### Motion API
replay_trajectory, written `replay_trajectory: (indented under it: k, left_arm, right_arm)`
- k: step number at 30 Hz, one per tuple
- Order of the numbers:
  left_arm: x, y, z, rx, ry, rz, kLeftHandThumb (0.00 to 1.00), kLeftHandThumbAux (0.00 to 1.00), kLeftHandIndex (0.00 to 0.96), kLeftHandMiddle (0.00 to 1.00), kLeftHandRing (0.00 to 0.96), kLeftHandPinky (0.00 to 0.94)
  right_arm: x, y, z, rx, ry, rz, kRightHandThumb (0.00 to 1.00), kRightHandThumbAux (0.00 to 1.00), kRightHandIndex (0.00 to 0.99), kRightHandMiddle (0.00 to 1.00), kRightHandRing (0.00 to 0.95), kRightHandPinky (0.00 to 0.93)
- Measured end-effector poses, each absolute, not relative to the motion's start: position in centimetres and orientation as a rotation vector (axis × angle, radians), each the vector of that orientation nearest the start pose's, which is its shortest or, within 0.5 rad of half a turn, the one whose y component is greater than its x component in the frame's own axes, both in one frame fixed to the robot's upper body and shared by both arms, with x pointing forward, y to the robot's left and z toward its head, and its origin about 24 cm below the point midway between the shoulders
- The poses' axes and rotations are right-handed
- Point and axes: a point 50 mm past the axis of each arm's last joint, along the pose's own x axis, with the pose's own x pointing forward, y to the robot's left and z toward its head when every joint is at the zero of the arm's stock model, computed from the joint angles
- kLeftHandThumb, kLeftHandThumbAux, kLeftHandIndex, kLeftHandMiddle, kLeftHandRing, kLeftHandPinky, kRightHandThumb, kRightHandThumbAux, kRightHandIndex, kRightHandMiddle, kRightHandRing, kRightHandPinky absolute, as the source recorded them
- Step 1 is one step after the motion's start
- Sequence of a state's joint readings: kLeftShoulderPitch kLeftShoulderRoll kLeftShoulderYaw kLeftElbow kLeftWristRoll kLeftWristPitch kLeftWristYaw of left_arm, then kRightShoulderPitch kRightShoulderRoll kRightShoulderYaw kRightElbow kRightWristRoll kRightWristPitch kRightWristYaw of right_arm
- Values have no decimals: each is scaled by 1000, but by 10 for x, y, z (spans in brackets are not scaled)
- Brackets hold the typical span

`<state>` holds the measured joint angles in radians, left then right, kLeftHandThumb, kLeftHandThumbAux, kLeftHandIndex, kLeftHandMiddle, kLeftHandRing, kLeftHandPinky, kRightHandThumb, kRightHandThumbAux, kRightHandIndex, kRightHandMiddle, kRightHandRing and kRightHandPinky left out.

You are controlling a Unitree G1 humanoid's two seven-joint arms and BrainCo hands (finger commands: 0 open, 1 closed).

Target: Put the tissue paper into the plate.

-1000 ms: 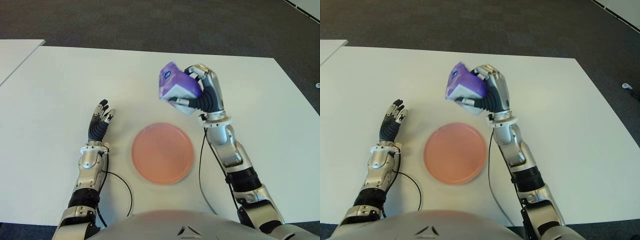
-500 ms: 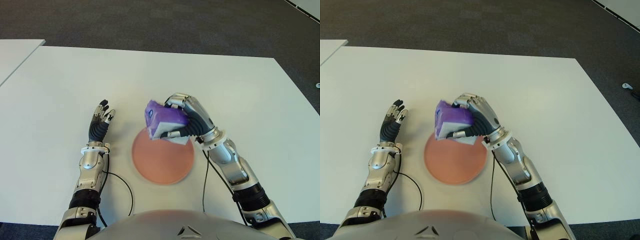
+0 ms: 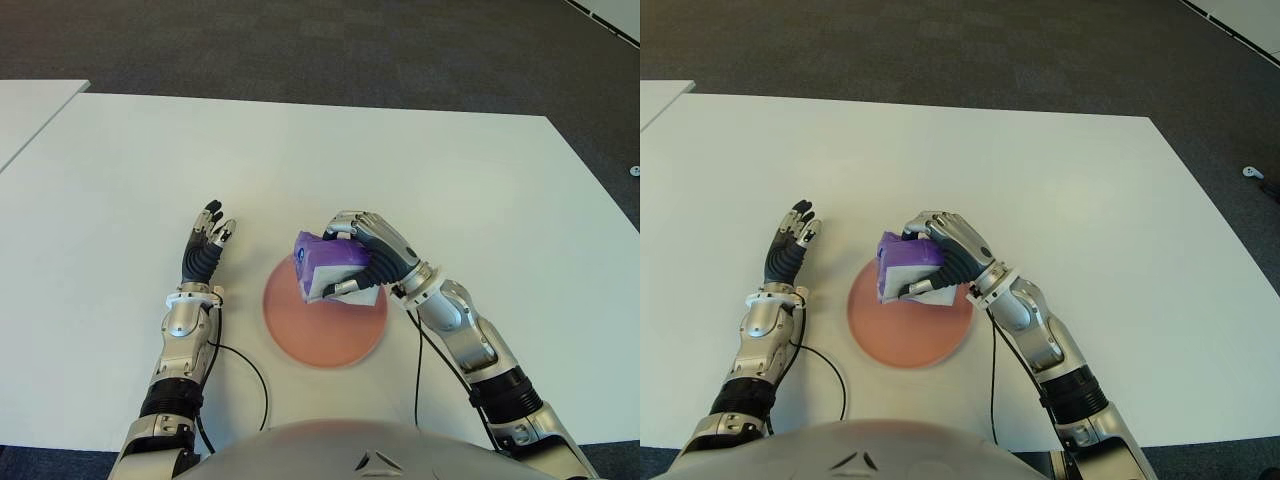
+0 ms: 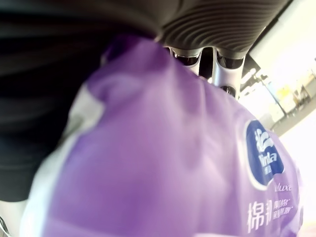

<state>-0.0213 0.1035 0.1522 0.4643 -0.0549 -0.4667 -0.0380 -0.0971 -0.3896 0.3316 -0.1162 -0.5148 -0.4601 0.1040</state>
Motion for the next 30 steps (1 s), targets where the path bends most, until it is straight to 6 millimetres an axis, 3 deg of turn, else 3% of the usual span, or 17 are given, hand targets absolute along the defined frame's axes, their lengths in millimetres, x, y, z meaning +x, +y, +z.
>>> replay_trajectory:
  k: [30]
  left_arm:
    - [237, 209, -9, 52, -34, 136, 0, 466, 0, 0, 0, 0]
  right_arm:
    - [232, -99, 78, -921, -587, 650, 744, 708, 441, 831, 835, 826]
